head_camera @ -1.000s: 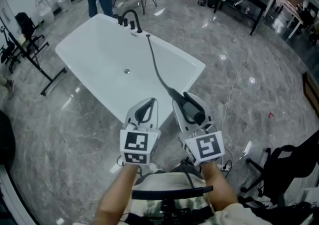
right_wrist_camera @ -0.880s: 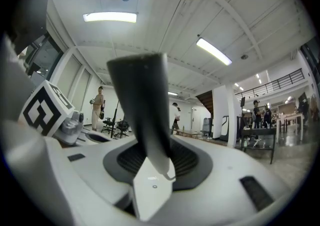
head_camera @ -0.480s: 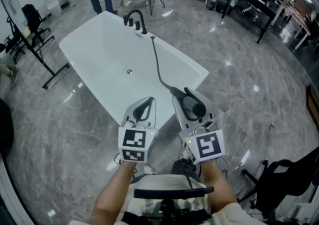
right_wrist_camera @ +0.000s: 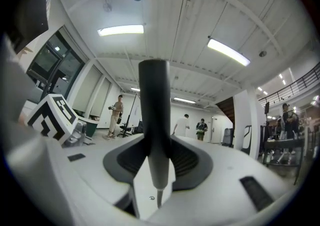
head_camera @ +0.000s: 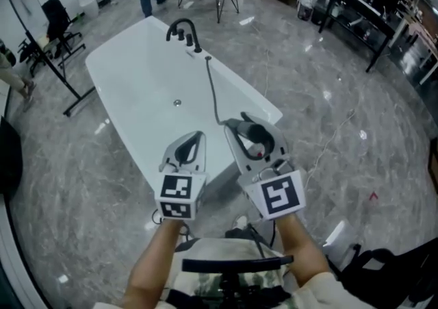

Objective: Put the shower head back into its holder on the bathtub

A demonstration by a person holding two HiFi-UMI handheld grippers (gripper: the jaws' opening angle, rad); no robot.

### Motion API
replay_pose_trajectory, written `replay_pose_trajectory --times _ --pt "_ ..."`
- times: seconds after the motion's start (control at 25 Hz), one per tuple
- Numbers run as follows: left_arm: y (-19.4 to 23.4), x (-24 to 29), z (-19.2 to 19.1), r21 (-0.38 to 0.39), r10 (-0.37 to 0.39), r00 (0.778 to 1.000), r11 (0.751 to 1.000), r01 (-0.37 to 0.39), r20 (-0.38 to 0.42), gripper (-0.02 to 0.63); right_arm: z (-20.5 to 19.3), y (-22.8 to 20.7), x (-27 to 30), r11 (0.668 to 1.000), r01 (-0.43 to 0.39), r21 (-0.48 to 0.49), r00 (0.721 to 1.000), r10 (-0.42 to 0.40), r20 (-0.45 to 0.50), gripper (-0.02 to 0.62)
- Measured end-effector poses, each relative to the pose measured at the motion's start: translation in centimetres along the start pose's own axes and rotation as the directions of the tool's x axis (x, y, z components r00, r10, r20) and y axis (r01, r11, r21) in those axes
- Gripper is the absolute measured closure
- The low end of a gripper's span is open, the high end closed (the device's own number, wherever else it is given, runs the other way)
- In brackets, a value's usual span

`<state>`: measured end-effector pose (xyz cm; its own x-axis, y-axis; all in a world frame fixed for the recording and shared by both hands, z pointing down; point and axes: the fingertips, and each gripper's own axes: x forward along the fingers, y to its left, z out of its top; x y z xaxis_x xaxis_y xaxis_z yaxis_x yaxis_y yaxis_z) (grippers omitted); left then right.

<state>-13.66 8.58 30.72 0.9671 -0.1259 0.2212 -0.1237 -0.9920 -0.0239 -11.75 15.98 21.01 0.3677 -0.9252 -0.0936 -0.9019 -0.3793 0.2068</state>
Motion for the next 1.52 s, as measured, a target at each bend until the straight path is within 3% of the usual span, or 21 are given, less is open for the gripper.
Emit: replay_pose_trajectory --times 0.32,0.8,1.52 --pt "-2.8 4.7 1.7 0.002 0.07 0.998 0.998 -0.07 -0.005 0.598 -0.3 -5.9 1.4 0.996 -0.094 -0.009 0.995 0.094 0.029 0.443" --pt "-1.5 9.0 2.4 -0.011 0.124 0.992 0.992 -0.124 -0.019 0.598 0.2 -10.4 6.7 0.982 -0.184 -0.04 0.982 0.186 0.044 0.445" --pt "9.2 18.6 4.5 -0.054 0.141 0.99 0.988 -0.141 -0.004 0.598 3.9 -16.6 22.9 0.972 -0.218 -0.091 0.97 0.226 0.092 0.445"
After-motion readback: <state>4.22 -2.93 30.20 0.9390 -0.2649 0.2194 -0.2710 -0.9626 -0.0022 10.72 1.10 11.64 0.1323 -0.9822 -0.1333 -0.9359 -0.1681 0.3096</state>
